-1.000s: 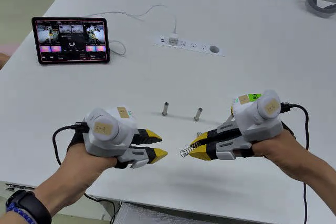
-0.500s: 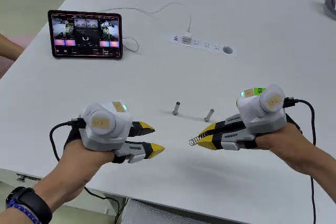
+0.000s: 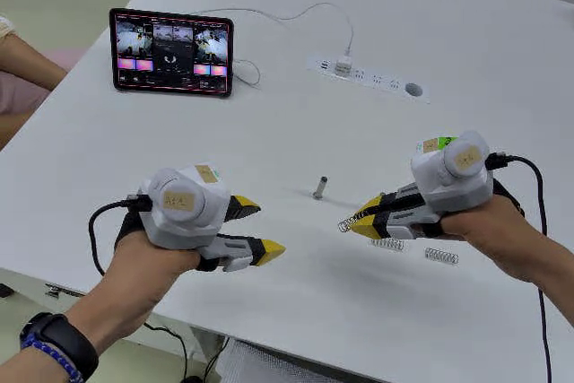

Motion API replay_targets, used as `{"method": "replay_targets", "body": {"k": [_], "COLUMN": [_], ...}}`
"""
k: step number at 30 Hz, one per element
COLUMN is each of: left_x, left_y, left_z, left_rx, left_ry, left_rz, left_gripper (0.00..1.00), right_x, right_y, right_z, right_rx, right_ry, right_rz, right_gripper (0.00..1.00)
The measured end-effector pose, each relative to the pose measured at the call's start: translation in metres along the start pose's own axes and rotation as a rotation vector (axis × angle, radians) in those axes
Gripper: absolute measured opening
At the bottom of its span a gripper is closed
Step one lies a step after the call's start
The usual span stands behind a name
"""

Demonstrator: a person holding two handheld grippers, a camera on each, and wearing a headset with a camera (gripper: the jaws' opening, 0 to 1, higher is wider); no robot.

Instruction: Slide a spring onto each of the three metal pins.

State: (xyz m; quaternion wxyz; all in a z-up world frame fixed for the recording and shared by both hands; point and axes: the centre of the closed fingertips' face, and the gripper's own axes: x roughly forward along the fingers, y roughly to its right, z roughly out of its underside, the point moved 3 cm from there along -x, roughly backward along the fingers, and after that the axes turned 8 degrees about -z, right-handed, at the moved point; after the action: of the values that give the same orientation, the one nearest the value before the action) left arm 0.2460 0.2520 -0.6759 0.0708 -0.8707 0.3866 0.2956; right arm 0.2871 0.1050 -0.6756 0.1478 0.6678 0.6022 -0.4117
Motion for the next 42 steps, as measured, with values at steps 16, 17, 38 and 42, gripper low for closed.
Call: {"method": "replay_targets", "body": {"k": [16,17,38,42], "left_x": [0.003,0.003,0.003,0.003], "left_y": [-0.018,-0.019,-0.023,-0.024], "left_z": [0.005,0.005,0.009,0.01], "left_rx": [-0.081,-0.084,-0.129,-0.133], "left_ry": [0.0,-0.001,-0.015,-0.018], "left_rz": [-0.065,-0.068,-0.076,-0.078], "left_gripper": [0.61,0.62,0.74,0.75], "right_x": [0.008,0.009,0.016,0.019], "right_y": [0.036,0.037,0.078,0.081], "right_z": [-0.013,-0.014,-0.035,-0.035], "right_rx": [-0.067,-0.069,-0.103,-0.11], "right_ry": [-0.075,-0.077,-0.102,-0.113], "right_rz": [0.048,0.05,0.062,0.056], "right_gripper": [0.12,0.12,0.12,0.12]}}
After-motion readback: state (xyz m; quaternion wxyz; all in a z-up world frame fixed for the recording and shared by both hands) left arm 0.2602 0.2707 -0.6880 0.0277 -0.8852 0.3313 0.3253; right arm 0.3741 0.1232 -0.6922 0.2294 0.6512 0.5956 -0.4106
